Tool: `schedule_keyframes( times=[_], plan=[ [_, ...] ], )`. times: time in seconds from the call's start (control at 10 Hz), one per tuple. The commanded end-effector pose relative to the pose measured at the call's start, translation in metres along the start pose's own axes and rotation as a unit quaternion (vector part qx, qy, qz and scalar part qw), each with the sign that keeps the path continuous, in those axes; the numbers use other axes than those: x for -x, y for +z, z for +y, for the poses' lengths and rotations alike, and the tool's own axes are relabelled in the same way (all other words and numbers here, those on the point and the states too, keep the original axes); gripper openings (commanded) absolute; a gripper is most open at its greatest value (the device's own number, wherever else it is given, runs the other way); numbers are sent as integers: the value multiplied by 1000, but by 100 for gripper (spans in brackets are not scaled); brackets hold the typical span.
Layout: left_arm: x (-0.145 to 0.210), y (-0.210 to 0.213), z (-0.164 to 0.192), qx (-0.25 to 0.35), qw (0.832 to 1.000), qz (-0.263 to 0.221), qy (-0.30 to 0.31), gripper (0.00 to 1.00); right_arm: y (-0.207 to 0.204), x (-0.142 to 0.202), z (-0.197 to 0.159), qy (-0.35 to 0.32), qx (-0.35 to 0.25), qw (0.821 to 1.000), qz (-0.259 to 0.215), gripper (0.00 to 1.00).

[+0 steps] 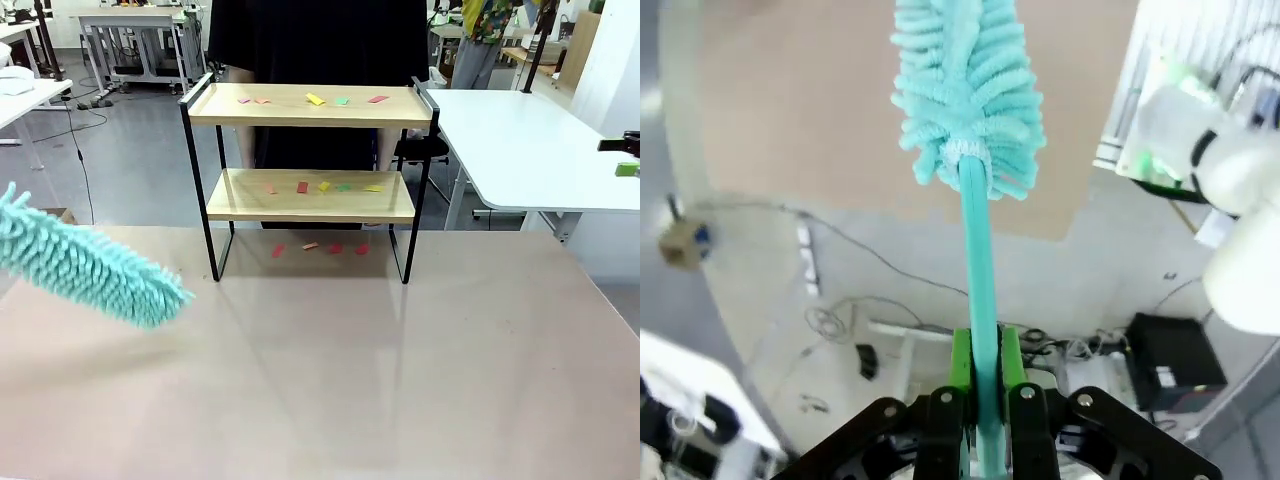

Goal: Clean the shelf.
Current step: Clean the specific section of the Shelf indicated by the human with the Duster.

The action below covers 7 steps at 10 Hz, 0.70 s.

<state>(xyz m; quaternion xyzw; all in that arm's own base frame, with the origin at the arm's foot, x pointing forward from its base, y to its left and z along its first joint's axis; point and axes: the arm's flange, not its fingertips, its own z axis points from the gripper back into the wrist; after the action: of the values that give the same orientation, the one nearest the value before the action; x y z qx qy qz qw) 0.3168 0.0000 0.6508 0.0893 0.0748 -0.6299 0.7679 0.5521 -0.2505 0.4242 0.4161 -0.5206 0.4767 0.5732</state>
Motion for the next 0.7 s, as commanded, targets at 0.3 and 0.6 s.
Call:
schedule_keyframes(
  times=[0.3, 0.6],
  plan=[
    [-13, -31, -36, 25, 994, -49, -90, 13, -1, -4, 0, 4, -1, 1000, 0, 100],
    [-11, -24, -42, 30, 994, -42, -100, 13, -1, -4, 0, 4, -1, 1000, 0, 100]
  ],
)
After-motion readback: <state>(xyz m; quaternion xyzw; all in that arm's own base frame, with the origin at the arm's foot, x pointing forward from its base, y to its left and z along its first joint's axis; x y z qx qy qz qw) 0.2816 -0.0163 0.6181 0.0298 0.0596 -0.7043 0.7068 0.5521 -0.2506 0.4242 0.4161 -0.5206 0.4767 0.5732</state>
